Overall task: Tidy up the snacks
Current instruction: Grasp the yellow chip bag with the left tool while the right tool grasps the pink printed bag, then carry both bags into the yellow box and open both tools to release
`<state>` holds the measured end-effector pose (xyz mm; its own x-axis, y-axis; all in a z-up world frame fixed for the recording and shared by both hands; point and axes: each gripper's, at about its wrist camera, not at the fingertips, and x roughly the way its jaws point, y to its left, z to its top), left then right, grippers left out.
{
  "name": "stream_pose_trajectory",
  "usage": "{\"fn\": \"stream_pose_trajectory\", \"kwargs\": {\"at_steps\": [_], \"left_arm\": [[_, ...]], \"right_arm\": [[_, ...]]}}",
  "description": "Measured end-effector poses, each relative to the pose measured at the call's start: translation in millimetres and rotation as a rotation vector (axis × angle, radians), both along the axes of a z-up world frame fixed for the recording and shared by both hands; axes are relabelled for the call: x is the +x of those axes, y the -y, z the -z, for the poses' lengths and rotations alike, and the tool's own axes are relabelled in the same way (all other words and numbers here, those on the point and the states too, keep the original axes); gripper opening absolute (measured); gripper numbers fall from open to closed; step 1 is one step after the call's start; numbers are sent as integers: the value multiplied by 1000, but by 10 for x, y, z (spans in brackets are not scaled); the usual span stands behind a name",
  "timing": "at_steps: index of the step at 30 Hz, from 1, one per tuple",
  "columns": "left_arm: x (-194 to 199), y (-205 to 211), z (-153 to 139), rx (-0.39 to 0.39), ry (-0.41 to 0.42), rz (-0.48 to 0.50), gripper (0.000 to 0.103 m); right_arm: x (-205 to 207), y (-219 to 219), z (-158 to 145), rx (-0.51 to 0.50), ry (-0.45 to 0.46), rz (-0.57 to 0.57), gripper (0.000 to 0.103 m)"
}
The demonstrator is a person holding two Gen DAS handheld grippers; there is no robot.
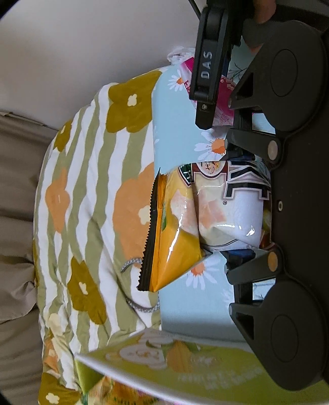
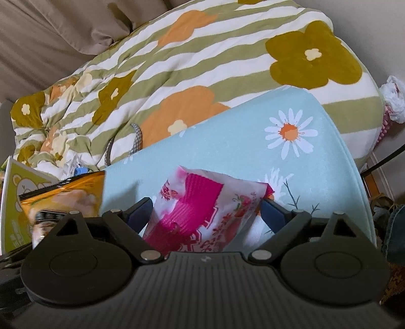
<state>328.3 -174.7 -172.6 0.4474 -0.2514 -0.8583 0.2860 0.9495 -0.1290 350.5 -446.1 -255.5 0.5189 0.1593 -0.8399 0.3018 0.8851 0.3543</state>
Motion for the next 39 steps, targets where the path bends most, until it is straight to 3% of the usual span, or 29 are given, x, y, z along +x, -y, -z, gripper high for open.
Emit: {"fn": "stream_pose_trajectory", "kwargs": {"at_steps": [2,5,7,10,16,23,31,39], "left_arm": [[-37,-33,-37,-3,7,-9,61],[-116,-75,-100,-10,20,-24,61],[-179,-102,-151,-19,31,-35,61],[-283,-136,-255,-32,48,-49,61],[-538,-257,-588,-63,93,-86,61],[-878,-616,-1166,-83,179,-127,61],[-1090,-1469,-1529,-96,246,-174,61],[-1166,-2517,-1614,-101,245,-160,61]], "right_arm": [[-1,-23,7,-30,3,-22,99],[-30,-75,-18,-92,10,-77,79],[-62,-39,-12,-77,11,-92,63],[-132,-25,-78,-72,25,-110,56],[-344,-137,-465,-117,106,-173,54],[-623,-486,-1138,-101,236,-259,54],[-876,-1286,-1728,-61,357,-325,54],[-1064,-2341,-1919,-70,387,-306,54]]}}
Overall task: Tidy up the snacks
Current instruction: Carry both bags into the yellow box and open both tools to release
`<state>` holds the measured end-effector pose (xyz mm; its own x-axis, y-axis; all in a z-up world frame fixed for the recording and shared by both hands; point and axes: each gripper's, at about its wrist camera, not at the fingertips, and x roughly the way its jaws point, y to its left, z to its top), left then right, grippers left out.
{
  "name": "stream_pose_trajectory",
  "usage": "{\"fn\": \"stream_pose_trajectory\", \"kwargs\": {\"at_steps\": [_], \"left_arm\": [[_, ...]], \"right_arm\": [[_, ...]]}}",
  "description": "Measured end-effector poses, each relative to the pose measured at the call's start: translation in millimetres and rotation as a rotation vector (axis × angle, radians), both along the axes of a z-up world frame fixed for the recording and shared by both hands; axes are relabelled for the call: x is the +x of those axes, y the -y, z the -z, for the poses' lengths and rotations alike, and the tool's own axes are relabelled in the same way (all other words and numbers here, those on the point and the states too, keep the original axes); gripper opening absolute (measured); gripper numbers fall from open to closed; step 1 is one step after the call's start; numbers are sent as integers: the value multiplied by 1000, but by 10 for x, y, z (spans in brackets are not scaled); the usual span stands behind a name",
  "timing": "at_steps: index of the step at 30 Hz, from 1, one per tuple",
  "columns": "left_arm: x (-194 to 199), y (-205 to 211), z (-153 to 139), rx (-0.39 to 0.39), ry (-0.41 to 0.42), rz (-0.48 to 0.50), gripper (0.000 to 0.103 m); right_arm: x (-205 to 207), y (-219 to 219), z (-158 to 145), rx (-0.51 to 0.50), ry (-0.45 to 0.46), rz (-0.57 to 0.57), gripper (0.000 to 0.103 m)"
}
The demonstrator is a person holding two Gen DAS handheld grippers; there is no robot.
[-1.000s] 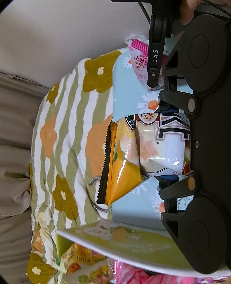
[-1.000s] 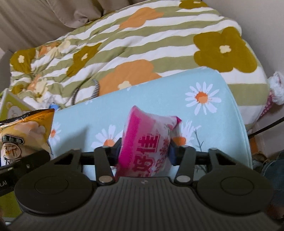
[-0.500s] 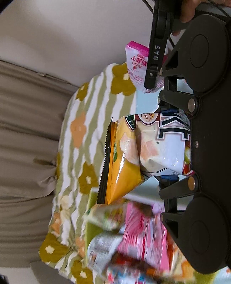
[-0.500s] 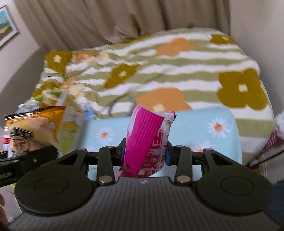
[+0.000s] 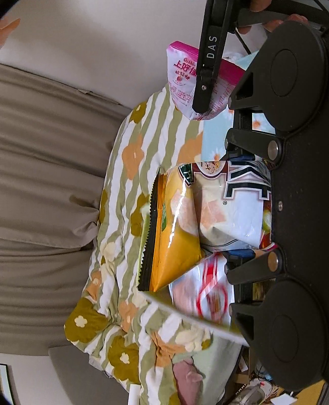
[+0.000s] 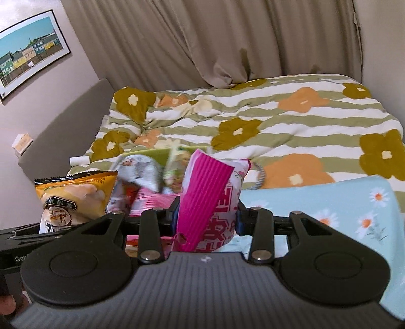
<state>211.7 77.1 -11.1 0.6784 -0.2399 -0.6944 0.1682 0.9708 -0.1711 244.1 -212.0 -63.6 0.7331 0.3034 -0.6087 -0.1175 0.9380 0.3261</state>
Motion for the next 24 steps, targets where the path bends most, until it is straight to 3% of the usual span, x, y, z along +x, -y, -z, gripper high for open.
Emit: {"fn": "stream_pose_trajectory", "kwargs": {"at_steps": [9,11,12,13,20,24], "left_arm": [[42,-752,36,-23,-10,63,61],[46,-828,49,-25,-12,78,61],[39,-864,59,-27,-13,86,61],[35,-872,85,-28,-18,96,62],[26,-885,267,-45,-71,137,62],[56,-822,223,-37,-63,169,62]], "right_arm": [[-36,-920,9,-38,-14,49,58],[-2,-1028,21,-64,-4,82,71],[15,-1075,30,-78,-6,91,92],[11,-1086,57,-82,-6,99,103],[-53,-1029,251,-58,-44,144,103],[-130,-936,269,-21,-52,164,103]]}}
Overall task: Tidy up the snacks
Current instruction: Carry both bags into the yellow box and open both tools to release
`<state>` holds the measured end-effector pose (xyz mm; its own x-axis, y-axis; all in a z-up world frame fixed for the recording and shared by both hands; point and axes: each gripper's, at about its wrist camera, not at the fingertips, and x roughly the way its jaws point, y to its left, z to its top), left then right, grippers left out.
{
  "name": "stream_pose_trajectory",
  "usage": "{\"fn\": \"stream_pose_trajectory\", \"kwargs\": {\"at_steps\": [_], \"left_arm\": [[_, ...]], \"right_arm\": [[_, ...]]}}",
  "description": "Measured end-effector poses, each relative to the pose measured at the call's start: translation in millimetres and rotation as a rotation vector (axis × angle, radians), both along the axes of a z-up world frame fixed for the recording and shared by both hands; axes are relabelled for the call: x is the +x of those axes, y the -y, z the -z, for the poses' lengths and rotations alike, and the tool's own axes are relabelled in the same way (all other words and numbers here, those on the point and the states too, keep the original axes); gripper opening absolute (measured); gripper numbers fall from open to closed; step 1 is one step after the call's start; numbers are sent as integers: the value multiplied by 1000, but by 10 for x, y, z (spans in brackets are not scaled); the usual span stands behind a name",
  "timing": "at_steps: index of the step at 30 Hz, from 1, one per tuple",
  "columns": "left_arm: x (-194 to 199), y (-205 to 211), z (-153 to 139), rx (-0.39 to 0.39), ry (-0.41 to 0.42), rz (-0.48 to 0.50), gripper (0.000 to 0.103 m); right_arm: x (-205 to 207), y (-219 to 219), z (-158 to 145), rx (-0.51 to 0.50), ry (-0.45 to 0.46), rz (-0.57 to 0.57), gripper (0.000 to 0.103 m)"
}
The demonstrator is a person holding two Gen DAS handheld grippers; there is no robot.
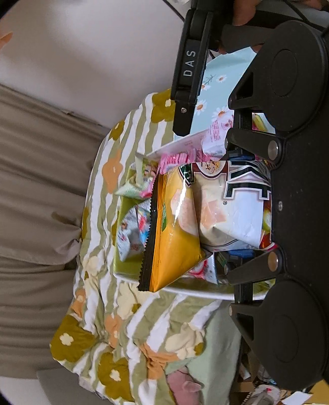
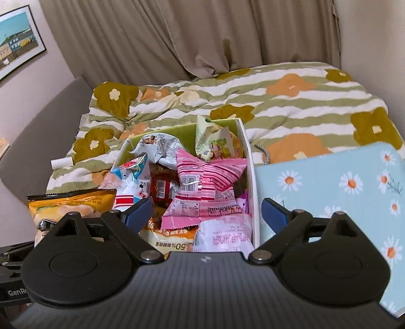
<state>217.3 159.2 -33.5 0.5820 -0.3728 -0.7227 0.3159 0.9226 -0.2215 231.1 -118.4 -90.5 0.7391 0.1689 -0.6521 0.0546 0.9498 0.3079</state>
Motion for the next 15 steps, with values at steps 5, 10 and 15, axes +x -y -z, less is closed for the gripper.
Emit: {"fn": "stream_pose_trajectory", "kwargs": {"at_steps": [5,10,15], "left_arm": [[154,140,-107,-12,33,35,62],[337,291,-117,-5,29,66,76],[304,267,-68,2,34,29,103]], "right_arm": [[-16,75,-104,11,18,9,103],[50,169,-153,12,25,31,103],[102,269,-145,18,17,42,103]]}}
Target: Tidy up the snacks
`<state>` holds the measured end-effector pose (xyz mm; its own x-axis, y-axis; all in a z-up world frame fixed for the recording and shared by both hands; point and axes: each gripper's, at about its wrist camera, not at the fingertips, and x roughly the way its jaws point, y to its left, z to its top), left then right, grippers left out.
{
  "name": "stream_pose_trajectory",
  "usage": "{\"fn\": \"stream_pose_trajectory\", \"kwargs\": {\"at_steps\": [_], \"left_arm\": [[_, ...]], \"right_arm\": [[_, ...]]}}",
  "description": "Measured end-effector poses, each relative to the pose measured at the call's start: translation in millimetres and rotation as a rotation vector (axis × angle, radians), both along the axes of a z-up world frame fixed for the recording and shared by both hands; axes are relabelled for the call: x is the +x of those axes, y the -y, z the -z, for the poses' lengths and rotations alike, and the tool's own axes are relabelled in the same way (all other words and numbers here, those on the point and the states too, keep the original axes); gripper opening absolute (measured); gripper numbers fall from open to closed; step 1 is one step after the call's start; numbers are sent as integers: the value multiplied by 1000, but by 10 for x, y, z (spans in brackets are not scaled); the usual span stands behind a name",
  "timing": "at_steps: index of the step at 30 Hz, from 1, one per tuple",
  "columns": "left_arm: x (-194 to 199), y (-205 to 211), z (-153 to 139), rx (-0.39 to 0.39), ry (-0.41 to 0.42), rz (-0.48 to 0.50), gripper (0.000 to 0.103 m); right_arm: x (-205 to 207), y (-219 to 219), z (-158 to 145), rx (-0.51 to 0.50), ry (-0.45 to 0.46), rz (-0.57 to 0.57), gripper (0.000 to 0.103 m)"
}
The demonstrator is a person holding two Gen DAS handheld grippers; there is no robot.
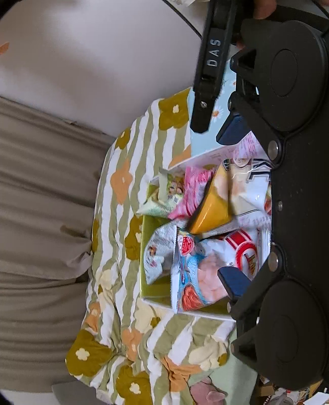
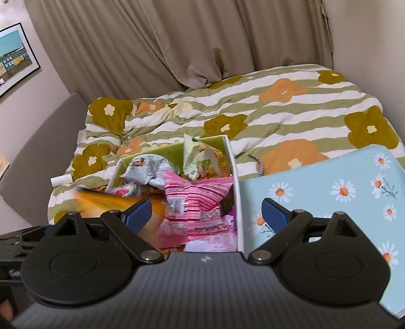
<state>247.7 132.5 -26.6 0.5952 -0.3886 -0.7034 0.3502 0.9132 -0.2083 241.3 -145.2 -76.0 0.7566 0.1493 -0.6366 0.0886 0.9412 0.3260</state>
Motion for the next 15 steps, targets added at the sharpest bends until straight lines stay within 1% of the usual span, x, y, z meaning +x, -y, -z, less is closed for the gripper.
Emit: {"fn": "stream_pose_trajectory", "kwargs": {"at_steps": [3,8,11,15], "left_arm": [[-34,-47,53,18,-12,-10,103],[-71,-108,81,14,-27,-18,103],[-134,-122,29,28,-7,-17,103],[-317,-130,-105,44,45,-33,103]], "right_arm": [[11,14,23,10,-8,5,103],[-31,-26,47,8,-13,1,103],[-79,-54,17,9,-7,1,103],[-211,-57,-74,13,22,-13,103]]}}
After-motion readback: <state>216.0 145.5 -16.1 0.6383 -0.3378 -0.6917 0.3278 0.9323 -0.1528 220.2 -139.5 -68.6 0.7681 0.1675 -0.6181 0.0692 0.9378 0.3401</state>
